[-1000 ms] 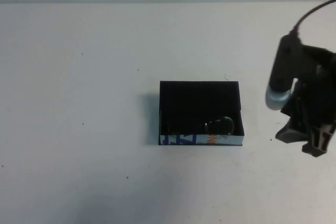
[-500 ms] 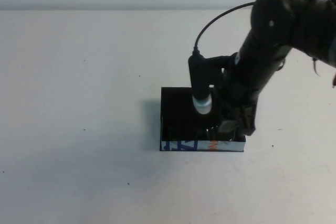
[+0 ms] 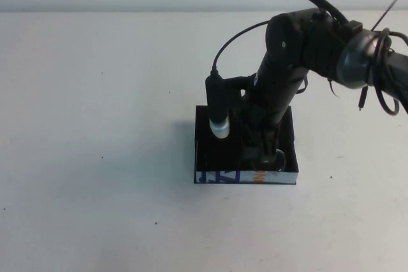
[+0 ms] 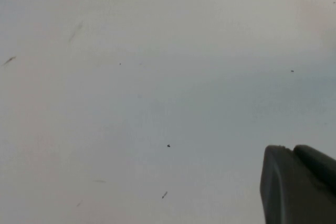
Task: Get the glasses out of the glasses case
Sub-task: Pick up the glasses from the glasses case
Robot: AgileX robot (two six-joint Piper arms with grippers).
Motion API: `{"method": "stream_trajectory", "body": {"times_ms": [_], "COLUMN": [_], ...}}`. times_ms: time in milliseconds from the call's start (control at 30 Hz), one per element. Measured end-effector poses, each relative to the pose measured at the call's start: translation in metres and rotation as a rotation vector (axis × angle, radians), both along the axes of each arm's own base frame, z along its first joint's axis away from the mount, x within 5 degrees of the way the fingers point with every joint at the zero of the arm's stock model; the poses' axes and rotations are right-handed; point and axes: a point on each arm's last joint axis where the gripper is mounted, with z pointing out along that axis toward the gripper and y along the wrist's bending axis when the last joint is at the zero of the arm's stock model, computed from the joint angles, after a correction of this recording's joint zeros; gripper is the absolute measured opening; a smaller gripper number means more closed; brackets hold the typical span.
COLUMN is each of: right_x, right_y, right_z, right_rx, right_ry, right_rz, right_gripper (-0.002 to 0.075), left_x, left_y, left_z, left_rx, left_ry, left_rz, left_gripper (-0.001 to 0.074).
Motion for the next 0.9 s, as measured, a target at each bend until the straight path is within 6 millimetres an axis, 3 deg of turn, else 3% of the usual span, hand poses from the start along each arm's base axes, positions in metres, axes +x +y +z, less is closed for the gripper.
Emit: {"method": "stream_trajectory", "body": {"times_ms": [500,900], "right_x": [0.005,0.007], "right_y": [0.005,0.007], "right_z": [-0.026,-0.027], "right_rx": [-0.008,0.007], "right_ry": [0.049,0.044], "right_rz": [-0.006,-0.012], "right_gripper": [0.0366,0.0356], "left_x": [0.0,0.0], "left_y": [0.0,0.0], "left_z": [0.0,0.0], "left_rx": [0.0,0.0], "left_ry": [0.0,0.0], "left_rz": [0.0,0.0], "left_gripper": [-0.0005,-0.0005]}}
